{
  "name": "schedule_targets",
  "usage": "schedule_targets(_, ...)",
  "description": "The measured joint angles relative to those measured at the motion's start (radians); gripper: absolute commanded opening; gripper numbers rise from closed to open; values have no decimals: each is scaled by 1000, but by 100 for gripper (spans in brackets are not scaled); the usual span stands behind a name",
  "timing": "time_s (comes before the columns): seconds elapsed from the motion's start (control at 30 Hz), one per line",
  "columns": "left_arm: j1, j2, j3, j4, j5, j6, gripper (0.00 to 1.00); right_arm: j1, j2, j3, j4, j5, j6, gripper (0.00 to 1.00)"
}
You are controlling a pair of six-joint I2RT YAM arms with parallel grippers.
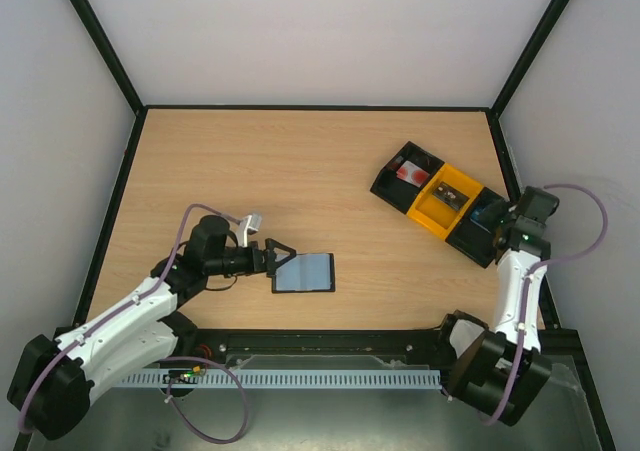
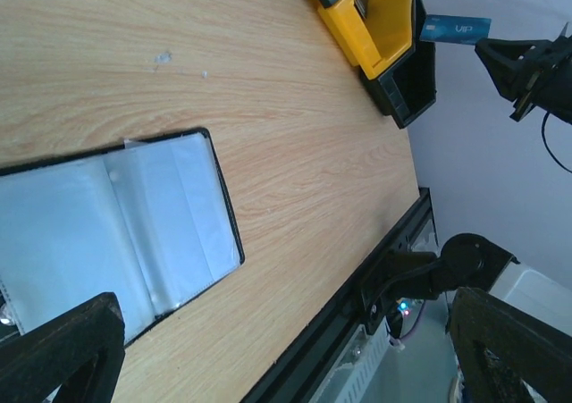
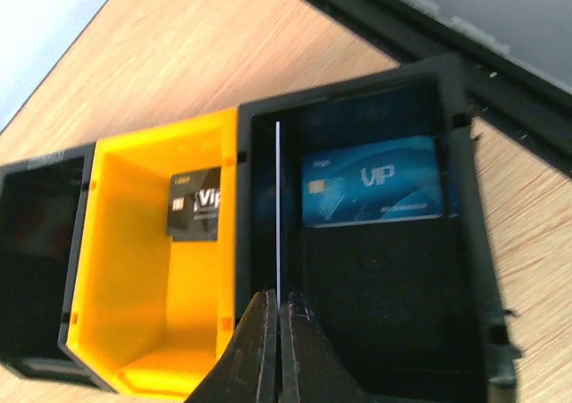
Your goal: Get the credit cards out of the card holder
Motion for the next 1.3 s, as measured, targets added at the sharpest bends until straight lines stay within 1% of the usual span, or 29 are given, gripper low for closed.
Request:
schedule_targets(0.13,1,11,-7,5,31,-19,100,-87,9,24,-11,-45,-19,2)
schedule_targets(0.23,1,17,-6,-2,41,-22,100,-108,26,32,-9,-58,-20,2)
schedule_targets(0.43,1,13,-6,-11,41,-43,100,-119,87,37,-10,-74,-38,2)
schedule_targets(0.6,1,-22,-6,-27,31,-61,100,-119,113,34,2,-84,-40,2)
schedule_targets(0.73,1,-38,-1,-80,14,-54,100,-119,108,-10,59,-102,-30,2)
schedule_targets(0.9,1,-60,2,-127,-9,-60,100,-120,171,-24,100,-142,-30,2)
schedule_targets(1.07,1,-76,8,-138,-31,-75,100,-120,192,-58,150,-167,-28,2)
schedule_targets(1.3,1,-55,22,-142,-47,-93,100,-121,260,-56,185,-172,-42,3)
